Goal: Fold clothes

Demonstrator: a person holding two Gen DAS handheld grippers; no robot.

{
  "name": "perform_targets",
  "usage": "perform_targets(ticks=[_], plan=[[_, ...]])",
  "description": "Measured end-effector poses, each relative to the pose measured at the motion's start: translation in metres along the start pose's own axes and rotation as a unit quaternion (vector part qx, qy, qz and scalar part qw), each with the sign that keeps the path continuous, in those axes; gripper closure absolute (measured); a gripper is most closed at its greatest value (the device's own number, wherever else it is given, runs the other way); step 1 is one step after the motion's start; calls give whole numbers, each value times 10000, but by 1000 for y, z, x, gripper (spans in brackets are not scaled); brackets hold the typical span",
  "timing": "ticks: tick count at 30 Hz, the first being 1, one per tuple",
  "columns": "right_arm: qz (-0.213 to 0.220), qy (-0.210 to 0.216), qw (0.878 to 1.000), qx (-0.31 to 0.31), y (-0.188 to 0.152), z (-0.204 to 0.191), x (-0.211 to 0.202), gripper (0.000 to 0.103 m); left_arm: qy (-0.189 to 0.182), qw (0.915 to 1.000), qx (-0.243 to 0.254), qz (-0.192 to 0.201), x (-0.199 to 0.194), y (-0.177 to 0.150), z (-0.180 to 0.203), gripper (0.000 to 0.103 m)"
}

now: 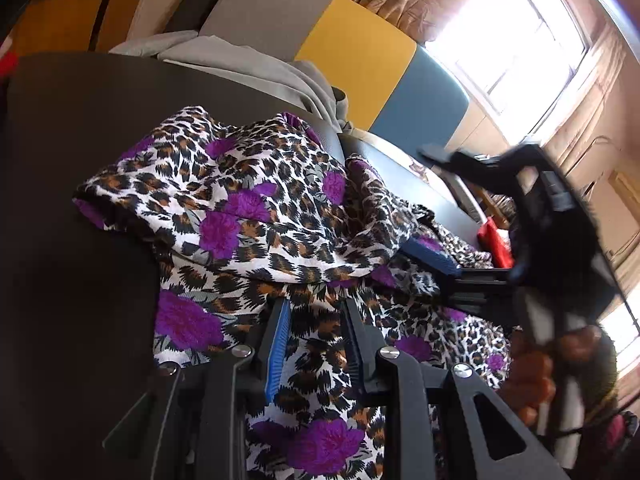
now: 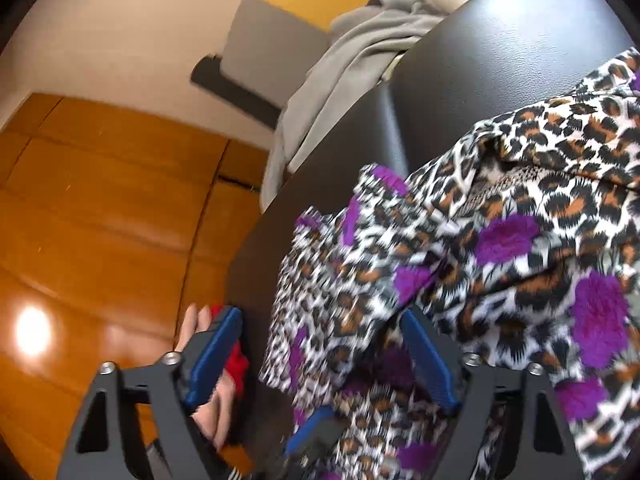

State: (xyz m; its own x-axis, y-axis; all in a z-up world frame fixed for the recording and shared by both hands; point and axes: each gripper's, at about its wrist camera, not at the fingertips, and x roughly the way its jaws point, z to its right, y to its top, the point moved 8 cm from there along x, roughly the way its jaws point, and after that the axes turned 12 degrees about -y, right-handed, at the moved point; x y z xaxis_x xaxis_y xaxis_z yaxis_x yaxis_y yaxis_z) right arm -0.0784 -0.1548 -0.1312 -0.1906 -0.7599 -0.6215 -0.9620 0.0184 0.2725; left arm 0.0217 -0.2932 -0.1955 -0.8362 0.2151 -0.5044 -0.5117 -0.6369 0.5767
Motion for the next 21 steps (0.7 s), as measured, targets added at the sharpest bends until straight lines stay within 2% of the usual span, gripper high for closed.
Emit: perform_targets(ticks=[2, 4, 6, 9, 11, 15, 18, 21], plan=[[151, -2, 9998, 139, 8, -1, 4, 26, -123, 9999, -91, 27, -3, 1, -3, 78], [280, -20, 9995, 132, 9, -5, 7, 34, -233, 9996, -166, 53, -4, 1, -6, 78], [284, -203, 9994, -9, 5, -10, 13, 73, -298, 9993, -210, 74, -4, 2, -7, 78], [169, -685, 9971, -277, -7, -10, 27, 93, -328, 9992, -216, 89, -3, 2, -8, 78], [170, -924, 9945, -458, -10, -10, 32, 98, -361, 9990, -227, 94, -4, 2, -8, 78], [507, -817, 9923, -776, 8, -32, 8, 99, -394, 9989, -262, 47, -7, 2, -7, 77], [1012, -463, 9881, -1062, 33, -63, -39, 99, -377, 9990, -174, -135, -4, 7, 1, 70], [1490, -274, 9797, -1313, 50, -80, -84, 99, -147, 9997, 21, -189, 1, 15, 4, 68]])
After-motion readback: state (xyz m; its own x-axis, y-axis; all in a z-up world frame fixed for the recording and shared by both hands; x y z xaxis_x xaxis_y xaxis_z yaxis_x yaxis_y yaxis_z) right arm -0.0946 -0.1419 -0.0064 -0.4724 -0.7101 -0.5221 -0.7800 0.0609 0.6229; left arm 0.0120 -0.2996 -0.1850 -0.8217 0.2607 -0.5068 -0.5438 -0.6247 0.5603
